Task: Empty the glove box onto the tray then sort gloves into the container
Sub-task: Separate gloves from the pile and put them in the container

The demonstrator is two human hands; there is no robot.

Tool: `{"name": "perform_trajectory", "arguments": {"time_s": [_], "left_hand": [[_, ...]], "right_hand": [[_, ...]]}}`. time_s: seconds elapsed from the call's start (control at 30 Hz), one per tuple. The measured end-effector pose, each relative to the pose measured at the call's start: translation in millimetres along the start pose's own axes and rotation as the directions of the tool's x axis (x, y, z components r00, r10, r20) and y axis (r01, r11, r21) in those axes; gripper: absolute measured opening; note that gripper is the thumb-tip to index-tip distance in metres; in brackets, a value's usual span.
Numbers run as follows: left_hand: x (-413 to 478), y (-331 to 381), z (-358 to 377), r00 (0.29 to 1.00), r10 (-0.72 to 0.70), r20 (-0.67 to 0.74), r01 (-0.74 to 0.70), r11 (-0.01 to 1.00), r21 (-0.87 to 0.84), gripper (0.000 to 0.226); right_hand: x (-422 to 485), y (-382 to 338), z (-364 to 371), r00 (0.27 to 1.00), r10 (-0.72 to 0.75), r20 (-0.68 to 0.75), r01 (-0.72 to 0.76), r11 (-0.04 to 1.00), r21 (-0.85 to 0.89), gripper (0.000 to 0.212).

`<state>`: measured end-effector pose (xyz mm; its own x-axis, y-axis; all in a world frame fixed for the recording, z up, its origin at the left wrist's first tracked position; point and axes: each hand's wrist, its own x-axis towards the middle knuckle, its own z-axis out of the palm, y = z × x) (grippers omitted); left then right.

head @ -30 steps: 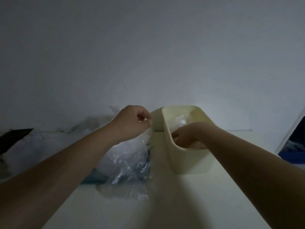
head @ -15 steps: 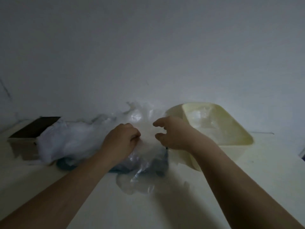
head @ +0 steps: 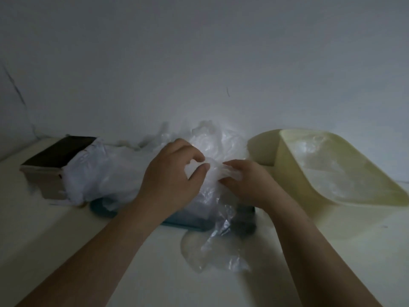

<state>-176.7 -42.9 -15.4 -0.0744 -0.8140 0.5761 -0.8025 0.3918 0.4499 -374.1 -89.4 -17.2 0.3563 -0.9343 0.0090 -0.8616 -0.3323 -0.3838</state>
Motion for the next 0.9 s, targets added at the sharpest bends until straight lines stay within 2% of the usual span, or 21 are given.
{"name": "perform_trajectory", "arguments": {"time_s": [0.07, 0.1, 0.17, 0.23, 0.3, 0.37, 0.43, 0.5, 0.57, 0.6, 0.67, 0.73, 0.8, 0.83, 0.9], "left_hand": [[-4.9, 3.6, -6.4, 0.981, 0.033, 0.19, -0.031, 0.999, -0.015, 0.029], [-6.7, 7.3, -9.0, 0.946, 0.011, 0.325, -0.008, 1.0, -0.013, 0.038], [-13.2, 9.8, -7.8, 0.824, -0.037, 0.565, 0.025, 0.999, 0.029, 0.049], [-23.0, 10.1, -0.1, 0.733, -0.056, 0.678, -0.023, 0.994, 0.107, 0.057], [-30.5, 6.0, 11.8, 0.693, -0.015, 0.721, -0.094, 0.989, 0.111, 0.047], [-30.7, 4.2, 17.0, 0.684, 0.025, 0.729, -0.107, 0.992, 0.066, 0.021], [-23.6, 7.9, 8.9, 0.717, 0.011, 0.697, -0.013, 1.0, -0.003, 0.014], [-16.8, 12.9, -7.3, 0.746, -0.032, 0.666, 0.123, 0.988, -0.091, 0.012], [-12.5, 14.5, -22.3, 0.782, -0.064, 0.62, 0.243, 0.947, -0.209, 0.008], [-10.0, 13.8, -27.1, 0.799, -0.074, 0.597, 0.295, 0.913, -0.282, 0.009], [-5.9, 12.3, -32.7, 0.812, -0.138, 0.568, 0.433, 0.794, -0.427, 0.011], [-1.3, 7.8, -34.5, 0.794, -0.229, 0.563, 0.564, 0.622, -0.543, 0.016], [1.3, 4.7, -35.5, 0.739, -0.302, 0.603, 0.671, 0.406, -0.62, 0.033], [3.3, 2.5, -36.3, 0.713, -0.308, 0.63, 0.701, 0.312, -0.641, 0.036], [5.1, 1.5, -37.8, 0.681, -0.319, 0.659, 0.729, 0.219, -0.648, 0.017]], "right_hand": [[-2.8, -3.3, -2.4, 0.999, 0.022, -0.025, -0.021, 0.998, 0.057, 0.038], [-6.0, -4.5, -5.6, 0.999, 0.041, -0.024, -0.038, 0.995, 0.096, 0.043], [-12.1, -5.5, -12.2, 0.998, 0.061, 0.011, -0.062, 0.996, 0.068, 0.066], [-18.6, -5.1, -20.0, 0.997, 0.072, 0.038, -0.072, 0.997, -0.023, 0.085], [-28.1, -7.4, -27.8, 0.996, 0.076, 0.046, -0.073, 0.995, -0.073, 0.092], [-37.6, -14.2, -37.8, 0.997, 0.076, -0.007, -0.077, 0.99, -0.117, 0.092], [-46.9, -25.3, -46.8, 0.991, 0.035, -0.128, -0.053, 0.989, -0.141, 0.085], [-54.9, -38.0, -52.8, 0.971, -0.073, -0.229, 0.049, 0.993, -0.106, 0.066], [-63.2, -49.4, -57.8, 0.963, -0.171, -0.208, 0.177, 0.984, 0.008, 0.052], [-67.1, -53.9, -59.5, 0.963, -0.211, -0.168, 0.223, 0.973, 0.055, 0.053], [-73.3, -59.8, -60.0, 0.96, -0.268, -0.076, 0.274, 0.958, 0.082, 0.074], [-76.2, -62.5, -58.6, 0.953, -0.303, -0.008, 0.303, 0.952, 0.039, 0.11], [-73.1, -60.1, -55.0, 0.942, -0.332, 0.042, 0.335, 0.939, -0.074, 0.131], [-69.7, -58.2, -52.8, 0.938, -0.344, 0.048, 0.347, 0.929, -0.127, 0.133], [-63.8, -53.9, -48.5, 0.935, -0.355, 0.004, 0.351, 0.922, -0.162, 0.123]]}}
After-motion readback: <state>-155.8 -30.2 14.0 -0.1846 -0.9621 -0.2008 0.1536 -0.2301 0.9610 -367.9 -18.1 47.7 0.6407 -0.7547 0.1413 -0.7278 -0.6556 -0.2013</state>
